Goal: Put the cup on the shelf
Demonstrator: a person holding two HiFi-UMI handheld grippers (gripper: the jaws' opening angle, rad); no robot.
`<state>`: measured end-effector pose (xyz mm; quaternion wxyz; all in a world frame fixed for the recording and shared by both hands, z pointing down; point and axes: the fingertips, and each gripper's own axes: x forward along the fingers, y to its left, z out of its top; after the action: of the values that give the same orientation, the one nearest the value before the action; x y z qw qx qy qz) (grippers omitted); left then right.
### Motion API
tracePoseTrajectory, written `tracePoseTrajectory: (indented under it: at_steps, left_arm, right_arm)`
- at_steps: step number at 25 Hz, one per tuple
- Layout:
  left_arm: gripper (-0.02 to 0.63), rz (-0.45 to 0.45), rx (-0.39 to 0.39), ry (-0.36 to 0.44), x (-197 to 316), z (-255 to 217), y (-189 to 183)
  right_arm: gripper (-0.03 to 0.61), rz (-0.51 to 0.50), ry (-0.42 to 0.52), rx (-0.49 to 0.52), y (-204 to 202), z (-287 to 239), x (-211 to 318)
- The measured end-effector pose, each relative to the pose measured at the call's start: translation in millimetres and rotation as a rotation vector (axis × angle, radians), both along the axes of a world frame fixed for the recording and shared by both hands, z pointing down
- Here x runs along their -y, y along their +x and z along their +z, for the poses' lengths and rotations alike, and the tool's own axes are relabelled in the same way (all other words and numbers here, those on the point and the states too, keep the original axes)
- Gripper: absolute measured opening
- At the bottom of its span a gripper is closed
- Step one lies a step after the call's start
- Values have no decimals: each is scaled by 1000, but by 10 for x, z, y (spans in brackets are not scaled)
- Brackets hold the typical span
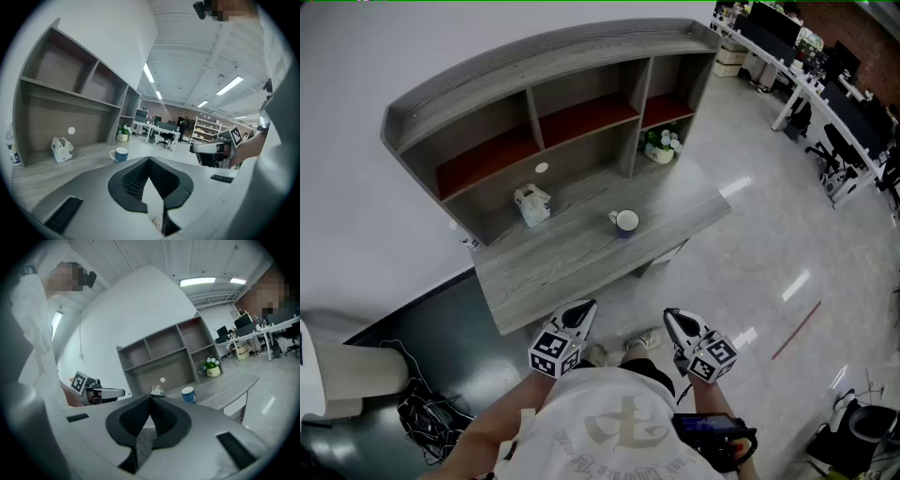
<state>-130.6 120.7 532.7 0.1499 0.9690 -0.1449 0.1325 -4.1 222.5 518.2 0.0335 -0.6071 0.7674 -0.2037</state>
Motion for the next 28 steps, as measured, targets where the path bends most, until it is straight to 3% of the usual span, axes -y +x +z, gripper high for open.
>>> tracePoseTrajectory:
  at_steps: [28]
  left_arm:
    - [2,5,0,-21,-11,33,-6]
  right_arm:
    - [3,47,18,-4,15,-80,54]
